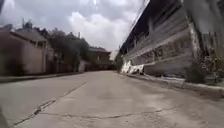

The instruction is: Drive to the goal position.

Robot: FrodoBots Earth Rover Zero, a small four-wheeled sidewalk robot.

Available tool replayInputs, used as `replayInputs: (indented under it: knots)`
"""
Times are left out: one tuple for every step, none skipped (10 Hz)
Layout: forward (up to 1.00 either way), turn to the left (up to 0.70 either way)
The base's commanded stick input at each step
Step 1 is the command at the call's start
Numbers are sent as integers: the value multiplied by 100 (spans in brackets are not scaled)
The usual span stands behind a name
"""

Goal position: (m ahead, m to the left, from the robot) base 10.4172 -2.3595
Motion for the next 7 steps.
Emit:
replayInputs:
  knots:
    - [50,1]
    - [50,1]
    - [50,1]
    - [50,1]
    - [50,1]
    - [50,1]
    - [50,1]
